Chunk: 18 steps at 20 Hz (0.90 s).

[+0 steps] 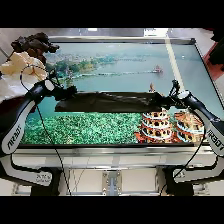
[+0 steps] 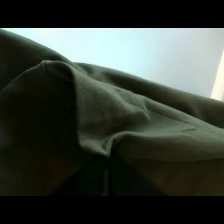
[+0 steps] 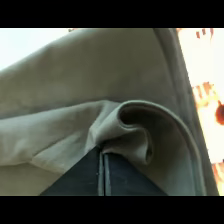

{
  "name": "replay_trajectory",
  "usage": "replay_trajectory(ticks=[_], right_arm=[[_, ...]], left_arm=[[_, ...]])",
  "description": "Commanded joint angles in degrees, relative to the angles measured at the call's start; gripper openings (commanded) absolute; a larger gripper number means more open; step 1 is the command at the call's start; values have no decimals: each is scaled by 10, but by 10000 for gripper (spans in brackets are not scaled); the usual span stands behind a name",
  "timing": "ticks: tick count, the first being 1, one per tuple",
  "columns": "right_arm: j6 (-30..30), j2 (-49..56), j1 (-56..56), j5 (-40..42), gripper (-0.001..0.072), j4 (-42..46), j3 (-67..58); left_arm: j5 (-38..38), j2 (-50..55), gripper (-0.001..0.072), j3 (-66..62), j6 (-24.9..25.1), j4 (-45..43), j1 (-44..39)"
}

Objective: Fold the shirts.

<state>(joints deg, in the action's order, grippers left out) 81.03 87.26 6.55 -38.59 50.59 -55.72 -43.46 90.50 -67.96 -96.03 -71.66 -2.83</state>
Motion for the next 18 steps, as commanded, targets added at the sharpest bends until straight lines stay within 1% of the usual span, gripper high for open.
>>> replay_trajectory(ticks=[1, 2, 3, 4, 5, 6, 7, 8, 10, 11, 13, 14, 15, 16, 18], right_arm=[[0, 4, 2, 1, 39, 16, -16], [0, 4, 5, -2, 99, 28, -27], [0, 0, 9, -11, 260, 33, -39], [0, -5, 15, -25, 361, 34, -54], [-1, -12, 24, -49, 397, 37, -73], [0, -19, 34, -76, 397, 45, -95], [0, -29, 47, -103, 398, 60, -119], [0, -37, 59, -123, 398, 79, -138], [5, -43, 85, -147, 464, 99, -160], [6, -40, 98, -153, 468, 98, -160], [-1, -19, 122, -168, 507, 75, -153], [-15, -2, 131, -183, 531, 50, -153], [-43, 18, 139, -196, 531, 17, -151], [-68, 36, 143, -208, 546, -9, -151], [-97, 69, 144, -217, 578, -32, -151]], left_arm=[[-66, 3, 11, -1, -4, -39, -1], [-85, 3, 12, -1, -4, -54, -1], [-100, 3, 13, -1, -4, -60, 0], [-108, 1, 79, -1, -7, -59, 0], [-108, -7, 316, -1, -10, -59, 0], [-101, -18, 538, -1, -14, -59, 0], [-98, -34, 642, -2, -15, -59, 0], [-95, -52, 640, -5, -15, -59, 0], [-76, -95, 640, -5, -15, -53, 0], [-59, -115, 640, -5, -15, -48, 0], [-20, -145, 640, -5, -15, -37, 0], [-2, -155, 640, -5, -15, -29, 0], [13, -163, 640, -5, -15, -21, 0], [24, -168, 640, -5, -14, -14, 0], [32, -170, 640, -5, -15, -12, 0]])
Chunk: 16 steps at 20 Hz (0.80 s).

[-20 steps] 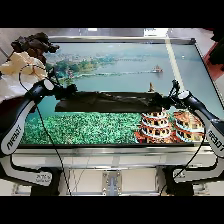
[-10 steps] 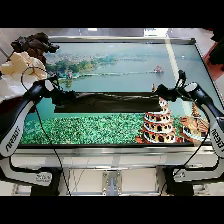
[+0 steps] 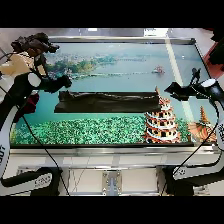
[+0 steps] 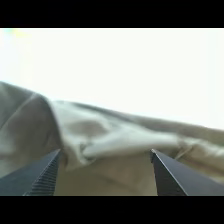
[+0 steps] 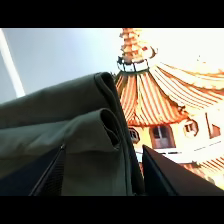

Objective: Fold the shirts.

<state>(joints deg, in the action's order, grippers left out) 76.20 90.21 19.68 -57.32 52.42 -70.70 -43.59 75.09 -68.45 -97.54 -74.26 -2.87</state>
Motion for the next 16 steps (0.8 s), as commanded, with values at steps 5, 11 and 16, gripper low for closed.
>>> replay_trajectory(ticks=[5, 11, 16], right_arm=[[-91, 105, 12, -38, 625, -73, -2], [-148, 130, -9, -54, 622, -166, -2], [-148, 138, -51, -53, 444, -168, -2]], left_arm=[[41, -16, 640, -1, 1, 19, 0], [64, -16, 639, -1, 1, 59, 0], [63, -16, 637, -1, 1, 74, 0]])
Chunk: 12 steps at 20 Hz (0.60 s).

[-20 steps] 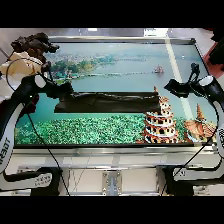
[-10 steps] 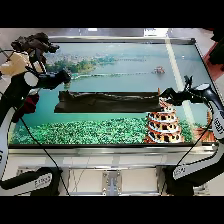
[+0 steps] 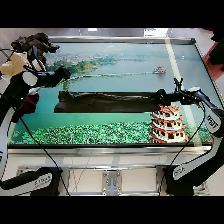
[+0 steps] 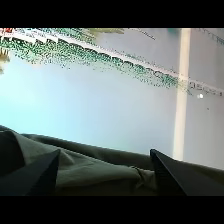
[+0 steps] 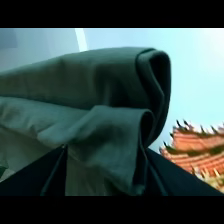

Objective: Fold the shirts.

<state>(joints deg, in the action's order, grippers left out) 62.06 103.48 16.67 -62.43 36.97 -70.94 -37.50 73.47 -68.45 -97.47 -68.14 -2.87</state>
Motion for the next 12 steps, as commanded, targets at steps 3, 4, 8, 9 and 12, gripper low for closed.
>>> replay_trajectory(ticks=[3, 4, 8, 9, 12], right_arm=[[-8, 3, -28, -16, 35, -50, -2], [-5, 0, -27, -35, 34, -51, -13], [60, -42, -27, -99, 34, 25, -83], [80, -61, -29, -107, 34, 49, -99], [125, -123, -38, -134, 33, 95, -149]], left_arm=[[0, 3, 181, 0, 0, 15, -2], [-2, 7, 12, 0, 3, 22, -5], [-32, 68, 11, 0, 31, 23, -81], [-26, 97, 11, -1, 33, 23, -112], [-9, 199, 11, -26, 32, 29, -188]])
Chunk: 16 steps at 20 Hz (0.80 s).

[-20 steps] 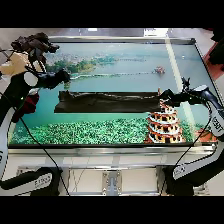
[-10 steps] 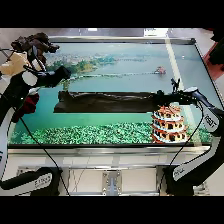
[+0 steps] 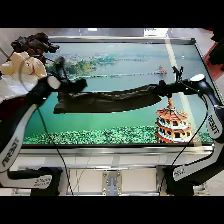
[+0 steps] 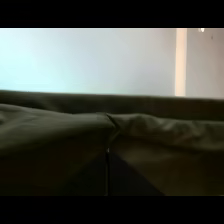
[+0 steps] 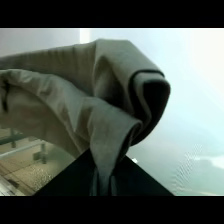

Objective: Fold the shirts.

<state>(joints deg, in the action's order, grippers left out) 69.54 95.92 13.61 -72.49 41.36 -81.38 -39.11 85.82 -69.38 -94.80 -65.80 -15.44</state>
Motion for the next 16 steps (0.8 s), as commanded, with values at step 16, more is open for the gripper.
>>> replay_trajectory(ticks=[16], right_arm=[[177, -35, -294, 64, 30, 158, -198]], left_arm=[[-32, 115, 13, -266, 62, 44, -4]])
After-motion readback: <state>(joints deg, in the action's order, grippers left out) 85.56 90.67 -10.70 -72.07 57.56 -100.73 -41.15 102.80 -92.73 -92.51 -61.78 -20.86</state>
